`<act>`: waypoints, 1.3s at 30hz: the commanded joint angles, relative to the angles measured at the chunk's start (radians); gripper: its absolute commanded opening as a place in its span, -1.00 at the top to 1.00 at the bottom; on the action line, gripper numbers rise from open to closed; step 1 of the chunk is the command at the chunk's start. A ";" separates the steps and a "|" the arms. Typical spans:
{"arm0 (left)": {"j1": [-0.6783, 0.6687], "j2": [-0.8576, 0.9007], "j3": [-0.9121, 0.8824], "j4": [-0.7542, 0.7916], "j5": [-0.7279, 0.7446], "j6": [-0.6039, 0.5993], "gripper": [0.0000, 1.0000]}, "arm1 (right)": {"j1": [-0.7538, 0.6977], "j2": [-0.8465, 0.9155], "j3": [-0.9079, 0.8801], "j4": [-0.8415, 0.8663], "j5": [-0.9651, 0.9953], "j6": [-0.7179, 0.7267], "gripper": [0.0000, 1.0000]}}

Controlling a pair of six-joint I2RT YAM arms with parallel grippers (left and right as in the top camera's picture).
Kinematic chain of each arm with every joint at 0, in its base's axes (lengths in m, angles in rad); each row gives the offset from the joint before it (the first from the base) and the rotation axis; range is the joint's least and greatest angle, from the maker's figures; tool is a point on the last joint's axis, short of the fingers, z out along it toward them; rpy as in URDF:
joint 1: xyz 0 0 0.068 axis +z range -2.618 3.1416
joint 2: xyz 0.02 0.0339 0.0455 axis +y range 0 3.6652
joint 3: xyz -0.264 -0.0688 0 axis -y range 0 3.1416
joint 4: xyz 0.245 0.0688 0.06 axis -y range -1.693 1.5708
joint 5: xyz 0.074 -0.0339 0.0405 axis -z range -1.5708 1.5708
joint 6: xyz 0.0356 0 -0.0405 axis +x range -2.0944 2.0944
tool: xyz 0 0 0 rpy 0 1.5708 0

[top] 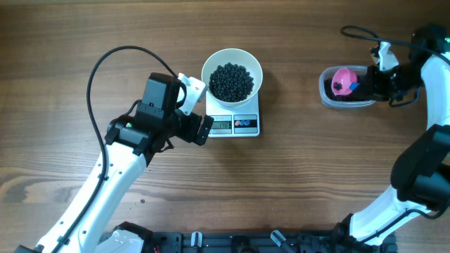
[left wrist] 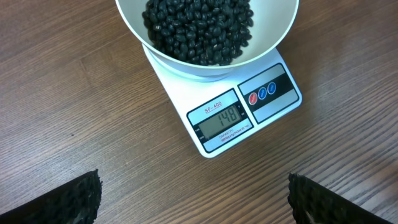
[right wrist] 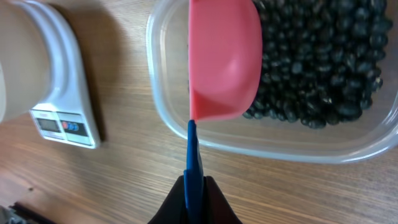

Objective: Scoop item into bowl and weigh 150g on scale
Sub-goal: 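Dip the scoop into the beans and lift it out, then move the filled pink scoop over the white bowl with the right gripper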

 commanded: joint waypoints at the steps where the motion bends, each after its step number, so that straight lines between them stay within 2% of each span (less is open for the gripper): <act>1: 0.006 -0.012 -0.006 0.000 -0.006 0.012 -1.00 | -0.007 0.018 0.085 -0.037 -0.074 -0.046 0.91; 6: 0.006 -0.012 -0.006 0.000 -0.006 0.012 -1.00 | -0.007 0.018 0.190 -0.116 -0.094 -0.067 0.91; 11: 0.006 -0.012 -0.006 0.000 -0.006 0.012 -1.00 | 0.012 0.018 0.256 -0.129 -0.203 -0.067 0.92; 29: 0.006 -0.012 -0.006 0.000 -0.006 0.012 -1.00 | 0.417 0.018 0.262 0.078 -0.204 -0.014 0.91; 39: 0.006 -0.012 -0.006 0.000 -0.006 0.012 -1.00 | 0.536 0.018 0.262 0.128 -0.190 -0.018 0.91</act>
